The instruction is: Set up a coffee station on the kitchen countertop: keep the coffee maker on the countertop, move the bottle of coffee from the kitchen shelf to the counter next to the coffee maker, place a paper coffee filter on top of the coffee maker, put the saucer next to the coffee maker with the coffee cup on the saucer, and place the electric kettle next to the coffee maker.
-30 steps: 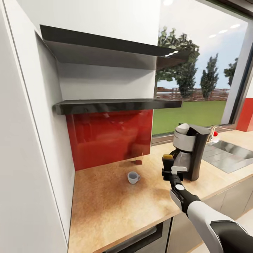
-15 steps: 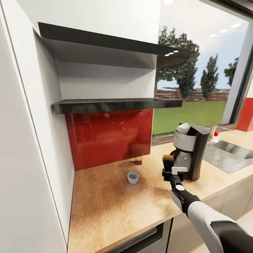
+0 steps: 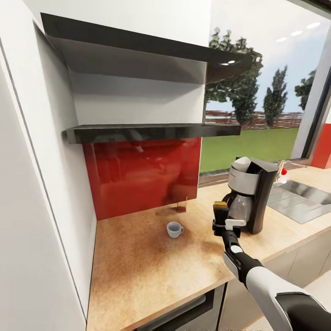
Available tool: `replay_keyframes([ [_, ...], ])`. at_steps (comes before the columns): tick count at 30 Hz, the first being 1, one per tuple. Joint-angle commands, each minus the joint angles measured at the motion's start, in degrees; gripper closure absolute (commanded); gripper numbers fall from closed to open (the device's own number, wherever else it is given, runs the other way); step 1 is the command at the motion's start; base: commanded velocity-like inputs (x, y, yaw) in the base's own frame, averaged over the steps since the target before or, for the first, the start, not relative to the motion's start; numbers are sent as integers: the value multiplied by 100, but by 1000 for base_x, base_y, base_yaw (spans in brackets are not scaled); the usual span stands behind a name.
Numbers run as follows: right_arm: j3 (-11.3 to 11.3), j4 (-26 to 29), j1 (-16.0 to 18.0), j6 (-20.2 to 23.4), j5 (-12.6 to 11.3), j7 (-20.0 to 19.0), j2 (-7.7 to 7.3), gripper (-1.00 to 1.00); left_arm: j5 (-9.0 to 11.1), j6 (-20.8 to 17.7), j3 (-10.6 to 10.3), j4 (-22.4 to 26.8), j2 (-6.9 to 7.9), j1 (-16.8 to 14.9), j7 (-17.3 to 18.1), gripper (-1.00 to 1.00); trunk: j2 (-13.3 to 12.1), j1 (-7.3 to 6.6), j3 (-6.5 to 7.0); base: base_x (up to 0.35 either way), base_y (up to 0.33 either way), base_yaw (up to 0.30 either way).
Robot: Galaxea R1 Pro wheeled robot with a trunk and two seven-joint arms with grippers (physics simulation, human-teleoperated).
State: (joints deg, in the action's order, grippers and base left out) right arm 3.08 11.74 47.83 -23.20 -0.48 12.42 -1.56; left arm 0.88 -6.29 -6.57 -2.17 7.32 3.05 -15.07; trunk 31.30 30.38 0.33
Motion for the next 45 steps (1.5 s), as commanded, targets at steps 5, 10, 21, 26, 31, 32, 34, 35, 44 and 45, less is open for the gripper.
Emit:
replay_keyframes([
  [5,35,-5,-1,-26,-14,44,0,100,8,-22,-46,6,5,2,-8,-100,205,112,-132,0,0,0],
  [10,36,3,-2,-27,3,28,0,100,8,-17,-50,6,6,2,-5,-100,405,221,-228,0,0,0],
  [21,35,-3,-27,-67,-22,39,-10,100,10,-20,-54,6,13,2,-17,-100,485,265,-264,0,0,0],
  [26,27,-5,-43,-460,-23,41,-22,100,9,-21,-49,6,7,2,-6,-100,485,265,-264,0,0,0],
  [31,26,-5,-50,-583,-22,43,-25,100,13,-29,-46,2,1,2,-5,-100,485,265,-264,139,-11,0],
  [32,26,-5,-51,-589,-22,44,-20,100,14,-29,-46,1,-1,2,-5,-100,485,265,-264,280,-59,0],
  [34,26,-5,-53,-594,-22,46,-9,100,16,-30,-46,-1,-2,2,-5,-100,485,265,-264,245,-55,0],
  [35,26,-5,-54,-597,-22,48,-6,100,17,-33,-46,-5,-2,2,-4,-100,485,265,-264,109,-24,0],
  [44,26,-220,-62,-606,-25,50,6,100,17,-80,-46,-11,-11,14,-4,-100,485,265,-264,89,-4,0],
  [45,26,-249,-63,-607,-25,50,7,100,17,-127,-46,-13,-15,22,-4,-100,485,265,-264,70,0,0],
])
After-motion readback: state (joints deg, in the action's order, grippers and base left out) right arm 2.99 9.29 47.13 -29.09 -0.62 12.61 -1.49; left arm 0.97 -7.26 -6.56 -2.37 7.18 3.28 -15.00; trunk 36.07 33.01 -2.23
